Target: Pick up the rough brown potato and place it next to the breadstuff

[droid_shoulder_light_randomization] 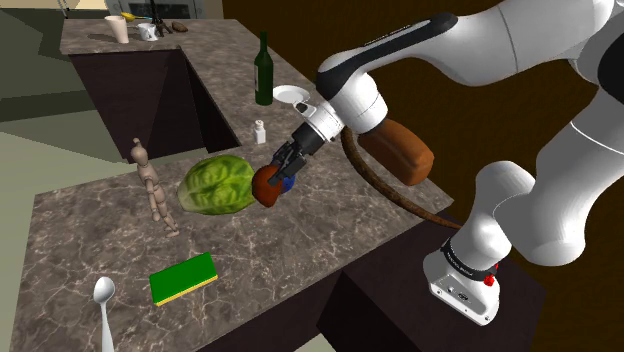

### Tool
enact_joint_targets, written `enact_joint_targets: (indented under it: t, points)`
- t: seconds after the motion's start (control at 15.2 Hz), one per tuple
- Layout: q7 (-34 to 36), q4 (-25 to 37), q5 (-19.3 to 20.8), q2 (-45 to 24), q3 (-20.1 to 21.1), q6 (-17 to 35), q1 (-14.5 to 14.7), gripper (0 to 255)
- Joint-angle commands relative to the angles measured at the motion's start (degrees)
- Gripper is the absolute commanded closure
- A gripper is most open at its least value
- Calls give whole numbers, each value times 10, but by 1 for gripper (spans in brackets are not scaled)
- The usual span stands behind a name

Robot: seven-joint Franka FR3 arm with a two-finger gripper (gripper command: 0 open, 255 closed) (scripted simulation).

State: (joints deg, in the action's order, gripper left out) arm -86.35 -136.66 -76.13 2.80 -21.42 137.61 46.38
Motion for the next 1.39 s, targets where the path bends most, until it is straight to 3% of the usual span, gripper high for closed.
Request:
enact_joint_targets:
  t: [0.0, 0.79, 1.32]
  points:
    - [20, 1, 18, 12, 1, 0, 0, 255]
    - [130, 17, 113, 75, 10, -11, -8, 255]
    - [85, 29, 177, 79, -70, -116, -73, 255]
